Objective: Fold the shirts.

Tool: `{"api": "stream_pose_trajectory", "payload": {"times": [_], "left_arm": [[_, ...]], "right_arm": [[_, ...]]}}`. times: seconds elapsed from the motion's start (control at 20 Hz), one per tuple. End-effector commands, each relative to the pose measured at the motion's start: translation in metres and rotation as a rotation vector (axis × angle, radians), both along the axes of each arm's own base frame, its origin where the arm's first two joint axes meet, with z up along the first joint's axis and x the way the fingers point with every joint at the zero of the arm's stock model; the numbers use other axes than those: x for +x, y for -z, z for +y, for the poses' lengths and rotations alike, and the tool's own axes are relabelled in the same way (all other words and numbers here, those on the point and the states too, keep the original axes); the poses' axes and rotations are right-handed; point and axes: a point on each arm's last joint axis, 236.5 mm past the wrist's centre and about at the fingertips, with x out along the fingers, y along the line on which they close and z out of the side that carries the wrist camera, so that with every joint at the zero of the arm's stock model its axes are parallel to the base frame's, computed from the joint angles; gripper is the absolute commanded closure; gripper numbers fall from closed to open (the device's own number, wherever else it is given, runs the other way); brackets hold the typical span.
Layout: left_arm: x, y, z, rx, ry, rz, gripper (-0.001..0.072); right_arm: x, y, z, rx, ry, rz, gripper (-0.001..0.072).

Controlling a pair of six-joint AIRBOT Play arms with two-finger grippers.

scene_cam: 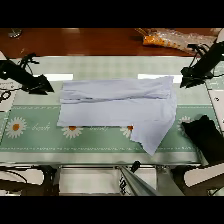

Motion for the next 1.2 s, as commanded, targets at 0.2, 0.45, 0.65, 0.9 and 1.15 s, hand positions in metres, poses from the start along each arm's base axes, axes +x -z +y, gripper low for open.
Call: {"api": "stream_pose_trajectory", "payload": {"times": [0.2, 0.45, 0.65, 0.9, 1.15], "left_arm": [[-0.095, 0.040, 0.019, -0.018, -0.173, 0.144, 0.0004], [-0.133, 0.073, -0.006, -0.073, -0.144, 0.164, 0.0004], [-0.113, 0.077, -0.018, -0.130, -0.161, 0.060, 0.0003], [-0.103, 0.079, -0.024, -0.164, -0.154, 0.010, 0.0003], [-0.122, 0.106, -0.044, -0.211, -0.180, 0.072, 0.0007]], "right_arm": [[-0.092, 0.025, -0.037, 0.029, 0.136, 0.098, 0.0219], [-0.084, 0.041, 0.001, 0.199, 0.145, -0.061, 0.0221], [-0.065, 0.037, 0.016, 0.271, 0.164, -0.140, 0.0223], [-0.060, 0.036, 0.015, 0.271, 0.163, -0.160, 0.0228], [-0.060, 0.036, 0.017, 0.277, 0.163, -0.159, 0.0228]]}}
